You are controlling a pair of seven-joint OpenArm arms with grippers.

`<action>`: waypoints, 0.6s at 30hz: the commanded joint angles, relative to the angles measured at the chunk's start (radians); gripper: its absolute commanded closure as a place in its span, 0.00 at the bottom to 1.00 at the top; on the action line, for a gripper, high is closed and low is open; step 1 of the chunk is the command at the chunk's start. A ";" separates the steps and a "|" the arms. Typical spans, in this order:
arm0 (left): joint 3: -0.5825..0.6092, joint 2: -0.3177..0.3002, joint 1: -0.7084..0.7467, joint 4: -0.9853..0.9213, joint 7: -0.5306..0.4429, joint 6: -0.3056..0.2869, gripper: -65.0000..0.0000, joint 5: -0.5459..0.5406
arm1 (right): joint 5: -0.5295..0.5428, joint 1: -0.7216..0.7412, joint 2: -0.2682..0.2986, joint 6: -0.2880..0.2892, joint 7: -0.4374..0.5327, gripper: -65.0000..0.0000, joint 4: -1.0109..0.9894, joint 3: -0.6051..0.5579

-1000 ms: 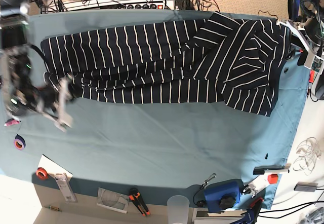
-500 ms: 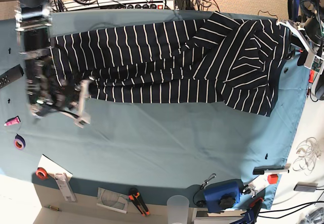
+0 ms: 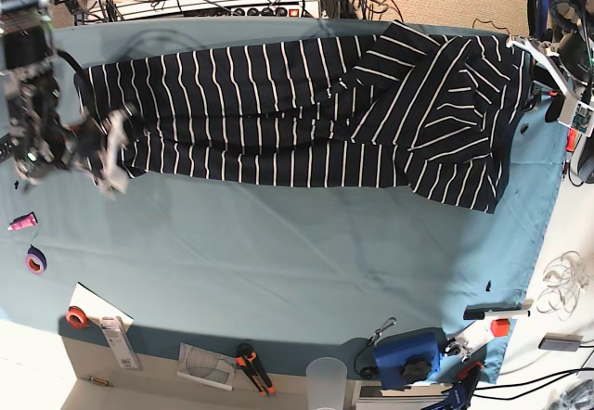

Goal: Layout the t-shirt on the table in an organized manner, then fold the t-shirt properly
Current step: 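Lower the right gripper to the strip's end and tug it outward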

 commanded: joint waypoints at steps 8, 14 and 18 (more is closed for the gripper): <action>-0.007 -0.014 0.003 0.013 -0.021 0.003 0.63 -0.003 | 0.220 0.019 0.167 0.044 0.007 0.72 0.009 0.009; -0.007 -0.014 0.003 0.013 -0.029 0.003 0.63 -0.003 | 0.211 0.057 0.220 0.044 0.007 0.72 0.009 0.010; -0.007 -0.014 0.003 0.013 -0.028 0.003 0.63 -0.003 | 0.069 0.117 0.151 0.044 0.007 0.72 0.009 0.010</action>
